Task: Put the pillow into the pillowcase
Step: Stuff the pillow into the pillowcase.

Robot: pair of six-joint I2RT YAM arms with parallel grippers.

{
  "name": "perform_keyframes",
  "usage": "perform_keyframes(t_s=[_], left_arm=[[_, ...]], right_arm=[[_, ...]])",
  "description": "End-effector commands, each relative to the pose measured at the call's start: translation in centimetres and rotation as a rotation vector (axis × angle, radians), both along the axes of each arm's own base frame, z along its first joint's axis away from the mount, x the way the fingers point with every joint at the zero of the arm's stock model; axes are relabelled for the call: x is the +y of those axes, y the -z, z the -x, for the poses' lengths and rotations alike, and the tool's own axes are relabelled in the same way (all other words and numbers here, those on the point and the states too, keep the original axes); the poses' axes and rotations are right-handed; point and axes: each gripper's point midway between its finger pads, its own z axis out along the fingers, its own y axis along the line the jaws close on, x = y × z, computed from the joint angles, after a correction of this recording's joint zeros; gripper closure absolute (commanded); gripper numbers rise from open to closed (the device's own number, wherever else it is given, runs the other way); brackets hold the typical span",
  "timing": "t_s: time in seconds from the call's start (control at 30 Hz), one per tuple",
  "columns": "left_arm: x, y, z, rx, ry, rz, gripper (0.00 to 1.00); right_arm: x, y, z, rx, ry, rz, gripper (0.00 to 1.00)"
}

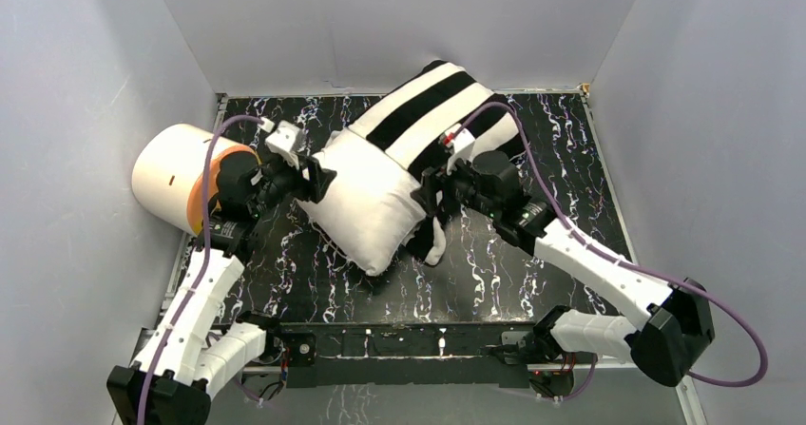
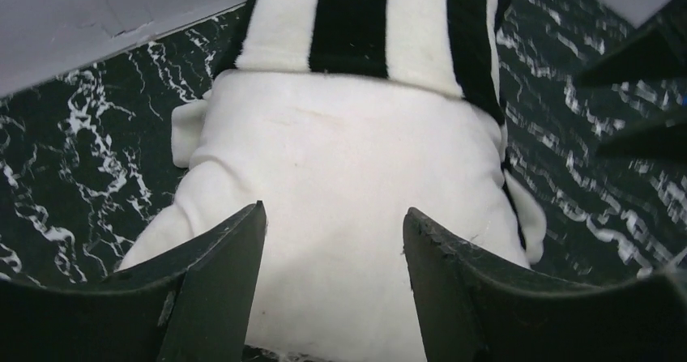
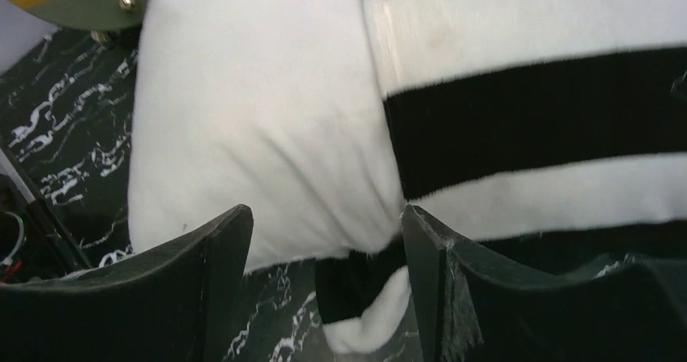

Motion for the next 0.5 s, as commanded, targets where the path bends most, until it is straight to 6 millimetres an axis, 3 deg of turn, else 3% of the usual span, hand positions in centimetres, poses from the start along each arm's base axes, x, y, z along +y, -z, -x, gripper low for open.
perform_keyframes(t_s=[0.0, 0.17, 0.27, 0.47], left_arm=[[-1.8, 1.4, 3.7, -0.187, 0.323, -0.283, 0.37], [-3.0, 3.5, 7.3, -0.324, 0.566, -0.41, 0.26], [-3.4, 5.3, 8.3, -0.331, 0.643, -0.458, 0.24], [-4.3, 9.2, 9.7, -0.315, 0.754, -0.524, 0.21]], right_arm=[[-1.9, 3.7, 1.4, 0.11, 0.058, -0.001, 0.24], [-2.4, 8.4, 3.3, 0.26, 0.109, -0.109, 0.19], [-3.0, 10.8, 3.7, 0.326, 0.176, -0.171, 0.13], [-4.4, 14.5, 3.3, 0.4, 0.317, -0.194, 0.13]])
